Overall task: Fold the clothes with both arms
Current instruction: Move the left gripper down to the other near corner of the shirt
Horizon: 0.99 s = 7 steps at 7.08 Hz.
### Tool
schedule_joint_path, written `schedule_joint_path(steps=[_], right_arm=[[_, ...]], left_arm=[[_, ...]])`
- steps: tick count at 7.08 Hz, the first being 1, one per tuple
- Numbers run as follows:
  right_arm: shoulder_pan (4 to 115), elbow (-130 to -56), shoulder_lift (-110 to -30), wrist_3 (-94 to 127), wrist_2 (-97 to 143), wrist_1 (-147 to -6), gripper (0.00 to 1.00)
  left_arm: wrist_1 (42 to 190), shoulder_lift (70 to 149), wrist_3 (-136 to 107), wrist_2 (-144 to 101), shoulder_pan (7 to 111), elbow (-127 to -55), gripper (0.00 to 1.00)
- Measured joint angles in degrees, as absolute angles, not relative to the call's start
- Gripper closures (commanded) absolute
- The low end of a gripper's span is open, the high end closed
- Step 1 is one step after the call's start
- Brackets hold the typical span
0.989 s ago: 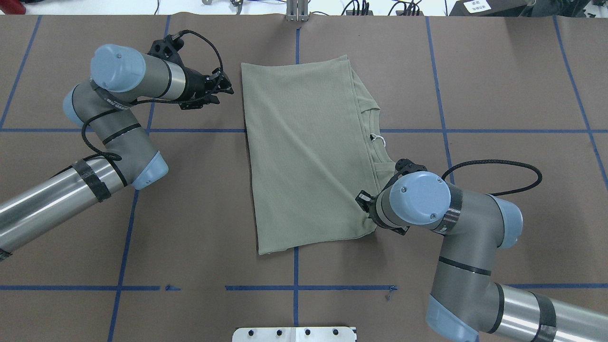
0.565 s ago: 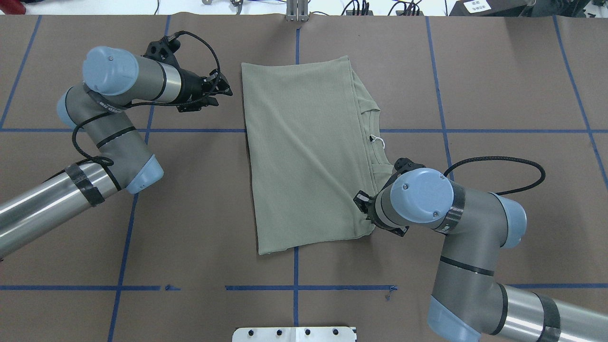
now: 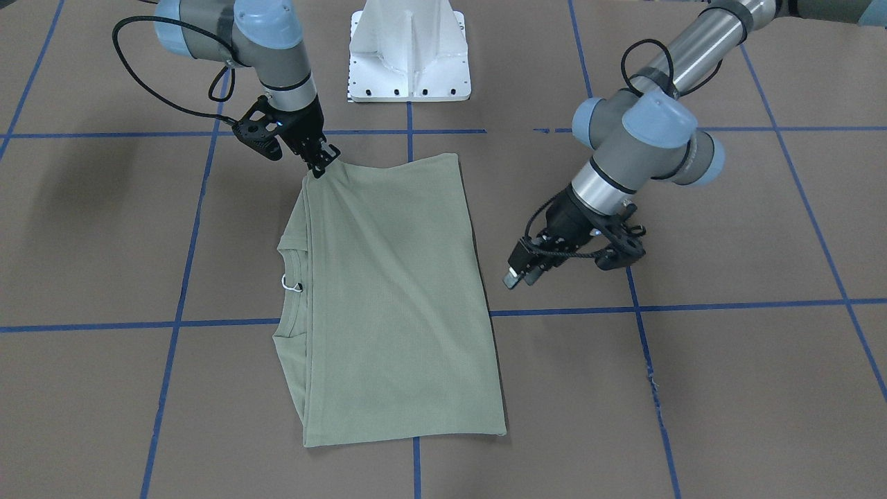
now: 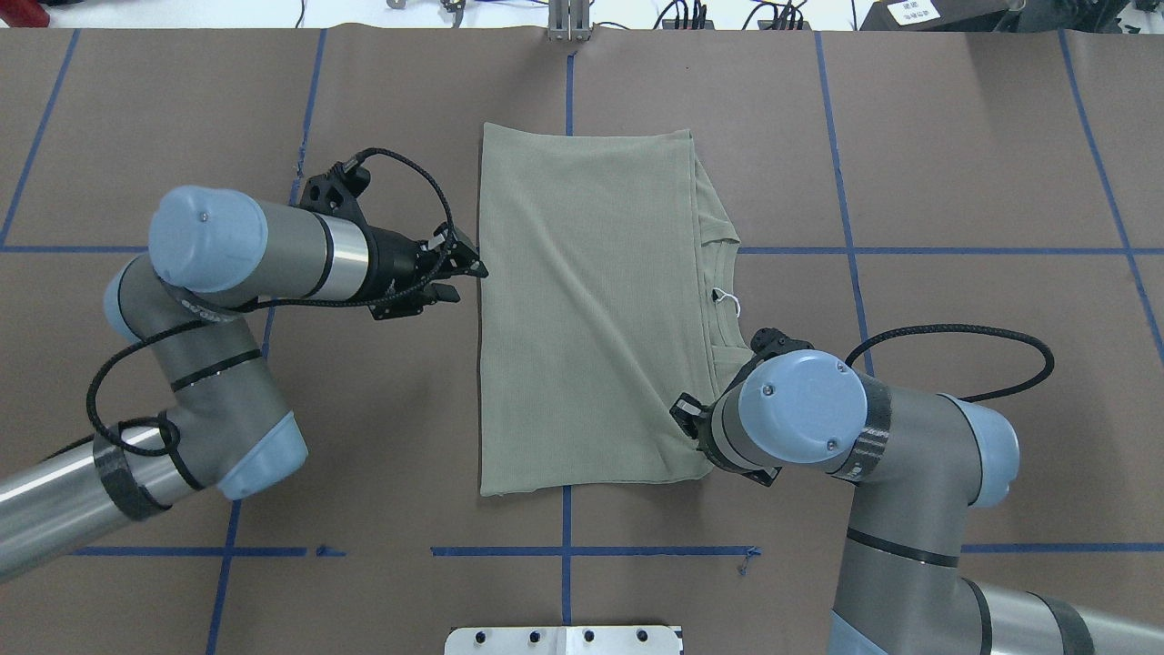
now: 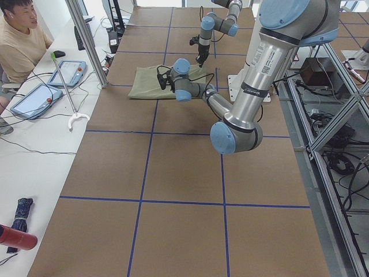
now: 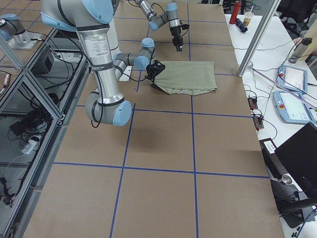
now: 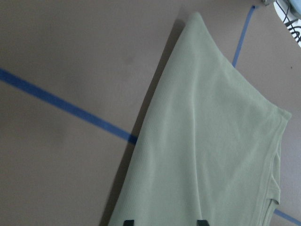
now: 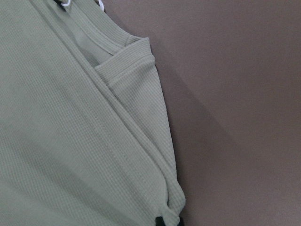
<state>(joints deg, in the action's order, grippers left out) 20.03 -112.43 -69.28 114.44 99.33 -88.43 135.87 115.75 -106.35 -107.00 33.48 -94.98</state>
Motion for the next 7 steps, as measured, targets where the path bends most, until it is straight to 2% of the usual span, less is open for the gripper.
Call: schedule_joint_path(steps=[3,7], right_arm=[[19.9,-112.53,-69.49,114.61,99.41,-88.5,1.0],[19.86,-112.58,-69.48,114.61,99.48,-88.51,1.0]], left_arm=[[125.86,111.64,-111.0,-99.84,22.58,-103.26,0.45],[123.26,111.04,-112.22,-97.6,16.93,-103.49,0.45]])
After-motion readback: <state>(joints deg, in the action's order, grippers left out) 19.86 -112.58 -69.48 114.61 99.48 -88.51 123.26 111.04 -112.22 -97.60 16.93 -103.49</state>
